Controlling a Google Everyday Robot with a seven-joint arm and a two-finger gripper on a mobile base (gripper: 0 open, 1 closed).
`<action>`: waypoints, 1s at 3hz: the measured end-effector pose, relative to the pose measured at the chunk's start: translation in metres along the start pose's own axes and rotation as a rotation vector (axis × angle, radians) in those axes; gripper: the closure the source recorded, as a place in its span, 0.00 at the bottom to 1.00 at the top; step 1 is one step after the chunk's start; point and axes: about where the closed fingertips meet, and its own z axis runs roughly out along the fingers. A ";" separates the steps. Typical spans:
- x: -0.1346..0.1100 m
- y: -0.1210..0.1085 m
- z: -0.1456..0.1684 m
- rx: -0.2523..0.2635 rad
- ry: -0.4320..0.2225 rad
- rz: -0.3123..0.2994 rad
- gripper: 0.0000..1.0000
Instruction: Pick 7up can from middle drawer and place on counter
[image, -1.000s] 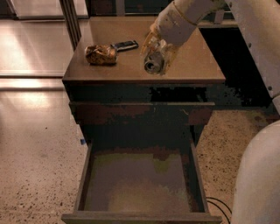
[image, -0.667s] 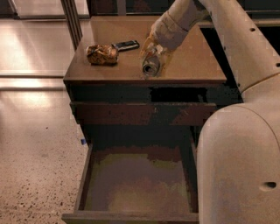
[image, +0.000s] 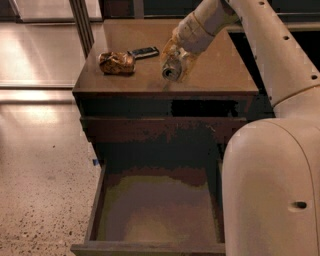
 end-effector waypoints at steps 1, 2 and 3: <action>0.010 0.015 0.008 0.031 -0.023 0.048 1.00; 0.022 0.029 0.022 0.087 -0.075 0.100 1.00; 0.022 0.029 0.022 0.087 -0.075 0.100 1.00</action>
Offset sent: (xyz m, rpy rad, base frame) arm 0.0076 -0.0322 -0.0597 0.2155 0.1184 -0.0769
